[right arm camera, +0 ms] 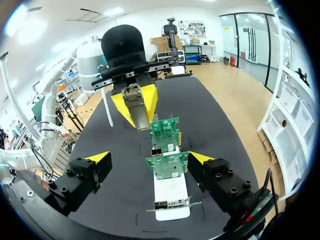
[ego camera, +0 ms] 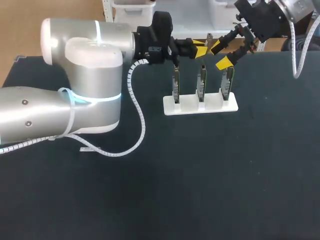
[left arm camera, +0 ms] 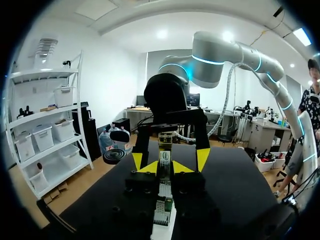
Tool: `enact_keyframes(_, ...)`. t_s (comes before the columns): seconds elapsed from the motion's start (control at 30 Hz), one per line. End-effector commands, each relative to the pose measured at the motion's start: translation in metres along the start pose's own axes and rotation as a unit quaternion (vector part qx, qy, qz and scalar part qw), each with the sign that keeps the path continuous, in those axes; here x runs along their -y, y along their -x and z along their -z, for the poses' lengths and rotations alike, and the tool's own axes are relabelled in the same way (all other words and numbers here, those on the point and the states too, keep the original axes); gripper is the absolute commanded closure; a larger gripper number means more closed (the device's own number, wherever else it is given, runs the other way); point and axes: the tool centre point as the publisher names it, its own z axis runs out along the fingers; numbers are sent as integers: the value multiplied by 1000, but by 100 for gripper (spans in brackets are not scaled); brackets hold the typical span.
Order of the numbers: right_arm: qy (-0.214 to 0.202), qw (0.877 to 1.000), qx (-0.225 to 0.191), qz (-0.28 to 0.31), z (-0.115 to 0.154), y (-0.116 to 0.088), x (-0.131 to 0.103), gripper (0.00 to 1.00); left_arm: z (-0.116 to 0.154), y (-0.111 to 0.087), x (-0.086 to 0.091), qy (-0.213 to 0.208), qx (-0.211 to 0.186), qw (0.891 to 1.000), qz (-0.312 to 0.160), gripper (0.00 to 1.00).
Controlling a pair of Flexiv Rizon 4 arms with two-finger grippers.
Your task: Pick up the optical module with the left hand, and insert it into the network port with the right hand.
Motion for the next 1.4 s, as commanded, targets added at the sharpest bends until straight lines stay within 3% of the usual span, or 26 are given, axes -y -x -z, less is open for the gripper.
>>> enact_keyframes(0.03,-4,1000,0,0,0,-1,-3,0,-4,-3,-3,-21,-6,1000,-3,100)
enact_keyframes(0.27,-4,1000,0,0,0,-1,-3,0,-7,-7,2,-40,3,999,-4,100)
enact_keyframes(1.4,-4,1000,0,0,0,-1,-3,0,-8,-26,0,-29,2,999,22,100)
